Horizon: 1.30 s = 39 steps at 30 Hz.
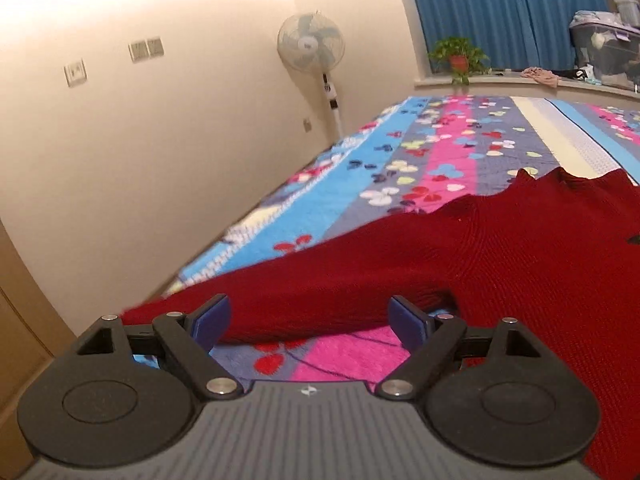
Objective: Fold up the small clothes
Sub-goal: 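Grasp the cuff of the sweater sleeve with the left gripper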
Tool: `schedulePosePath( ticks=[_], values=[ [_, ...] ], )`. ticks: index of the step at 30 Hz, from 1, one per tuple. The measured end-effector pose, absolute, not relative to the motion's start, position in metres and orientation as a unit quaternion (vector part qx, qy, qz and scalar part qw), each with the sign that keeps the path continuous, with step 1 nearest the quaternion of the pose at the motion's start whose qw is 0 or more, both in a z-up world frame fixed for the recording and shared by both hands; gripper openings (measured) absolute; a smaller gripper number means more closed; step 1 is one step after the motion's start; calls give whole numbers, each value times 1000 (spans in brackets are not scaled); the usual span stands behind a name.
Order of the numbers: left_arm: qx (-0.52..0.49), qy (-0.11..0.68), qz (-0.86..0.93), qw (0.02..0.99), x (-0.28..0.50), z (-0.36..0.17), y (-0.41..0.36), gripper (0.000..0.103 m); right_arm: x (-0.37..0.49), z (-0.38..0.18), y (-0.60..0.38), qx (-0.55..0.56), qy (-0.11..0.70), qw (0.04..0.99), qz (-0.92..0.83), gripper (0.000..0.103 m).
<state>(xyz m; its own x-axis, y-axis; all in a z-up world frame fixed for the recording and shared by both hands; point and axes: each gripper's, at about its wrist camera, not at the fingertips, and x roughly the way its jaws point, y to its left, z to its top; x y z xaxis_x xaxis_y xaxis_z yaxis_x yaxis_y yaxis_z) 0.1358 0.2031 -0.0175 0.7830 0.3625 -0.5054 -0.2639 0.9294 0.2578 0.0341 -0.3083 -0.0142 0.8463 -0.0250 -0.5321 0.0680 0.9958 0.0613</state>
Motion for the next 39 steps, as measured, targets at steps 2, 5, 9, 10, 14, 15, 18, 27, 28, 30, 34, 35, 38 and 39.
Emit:
schedulePosePath(
  ticks=[2, 5, 9, 10, 14, 15, 18, 27, 28, 30, 34, 35, 38, 39],
  values=[
    [74, 295, 158, 939, 139, -18, 207, 89, 39, -15, -304, 36, 283, 958, -22, 44],
    [69, 306, 148, 938, 144, -20, 215, 89, 45, -19, -298, 31, 297, 954, -20, 44],
    [76, 317, 149, 934, 146, -28, 221, 89, 52, -23, -294, 37, 310, 950, -9, 44],
    [75, 318, 150, 933, 147, -29, 223, 89, 54, -23, -293, 37, 311, 950, -6, 44],
    [57, 321, 157, 932, 152, -28, 234, 89, 56, -25, -291, 32, 316, 948, 0, 44],
    [52, 321, 159, 932, 153, -28, 237, 88, 57, -25, -291, 31, 318, 948, -2, 44],
    [36, 321, 173, 930, 156, -28, 245, 74, 57, -25, -292, 33, 322, 946, -6, 44],
    [-77, 347, 193, 914, 168, -39, 295, 39, 61, -27, -287, 29, 330, 943, 20, 6],
    [-92, 350, 196, 911, 169, -41, 302, 40, 62, -28, -285, 28, 333, 942, 22, 6],
    [-133, 358, 203, 902, 173, -47, 320, 44, 66, -33, -282, 30, 346, 937, 32, 7],
    [-201, 358, 221, 885, 177, -61, 353, 58, 70, -44, -269, 13, 379, 923, 59, 7],
    [-212, 358, 226, 881, 177, -64, 360, 61, 71, -47, -264, 3, 388, 919, 68, 8],
    [-259, 354, 242, 865, 176, -74, 381, 66, 72, -57, -251, -34, 412, 907, 84, 12],
    [-279, 351, 247, 859, 176, -78, 388, 67, 72, -61, -248, -45, 421, 902, 86, 12]
  ],
)
